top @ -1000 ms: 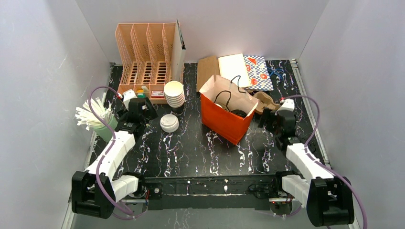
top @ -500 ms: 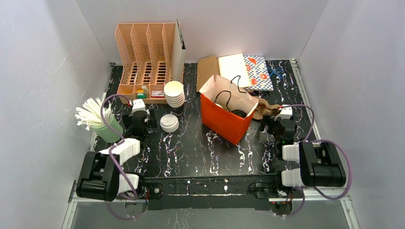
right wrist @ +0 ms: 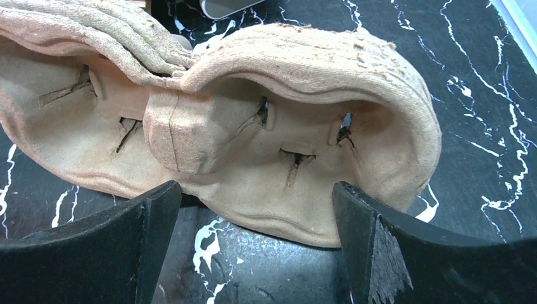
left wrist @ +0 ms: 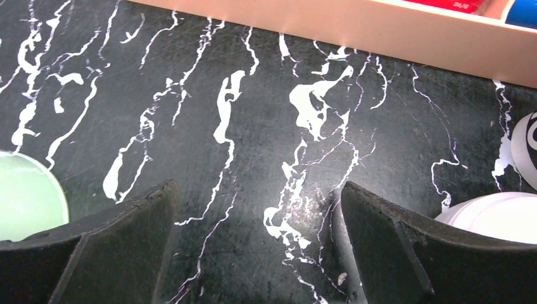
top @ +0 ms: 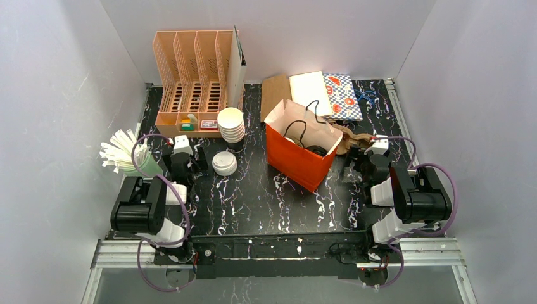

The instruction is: Pack the takeout coffee

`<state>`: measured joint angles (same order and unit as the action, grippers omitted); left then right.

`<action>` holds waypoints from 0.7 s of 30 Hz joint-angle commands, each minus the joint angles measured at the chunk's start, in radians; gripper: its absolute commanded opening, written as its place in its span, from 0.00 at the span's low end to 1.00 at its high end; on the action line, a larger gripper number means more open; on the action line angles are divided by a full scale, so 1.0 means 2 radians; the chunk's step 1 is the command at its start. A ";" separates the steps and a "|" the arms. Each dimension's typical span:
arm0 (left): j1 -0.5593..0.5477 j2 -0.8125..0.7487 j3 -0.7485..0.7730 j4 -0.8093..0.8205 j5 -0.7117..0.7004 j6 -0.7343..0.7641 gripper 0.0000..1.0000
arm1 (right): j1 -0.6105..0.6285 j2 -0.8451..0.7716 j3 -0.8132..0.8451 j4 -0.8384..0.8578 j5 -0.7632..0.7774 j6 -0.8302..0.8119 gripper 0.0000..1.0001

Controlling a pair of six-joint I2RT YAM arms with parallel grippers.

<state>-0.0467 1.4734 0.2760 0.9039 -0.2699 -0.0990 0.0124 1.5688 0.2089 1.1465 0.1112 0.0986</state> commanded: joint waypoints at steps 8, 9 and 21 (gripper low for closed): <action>0.001 0.098 -0.014 0.177 0.050 0.026 0.98 | -0.002 0.011 0.015 0.038 0.030 0.004 0.98; 0.000 0.099 -0.013 0.177 0.050 0.026 0.98 | -0.002 0.011 0.016 0.039 0.030 0.004 0.98; -0.005 0.102 -0.007 0.171 0.084 0.047 0.98 | -0.002 0.011 0.015 0.039 0.030 0.004 0.98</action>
<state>-0.0498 1.6752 0.2569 1.2186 -0.1242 -0.0349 0.0124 1.5795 0.2165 1.1587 0.1513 0.1051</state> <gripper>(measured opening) 0.981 0.983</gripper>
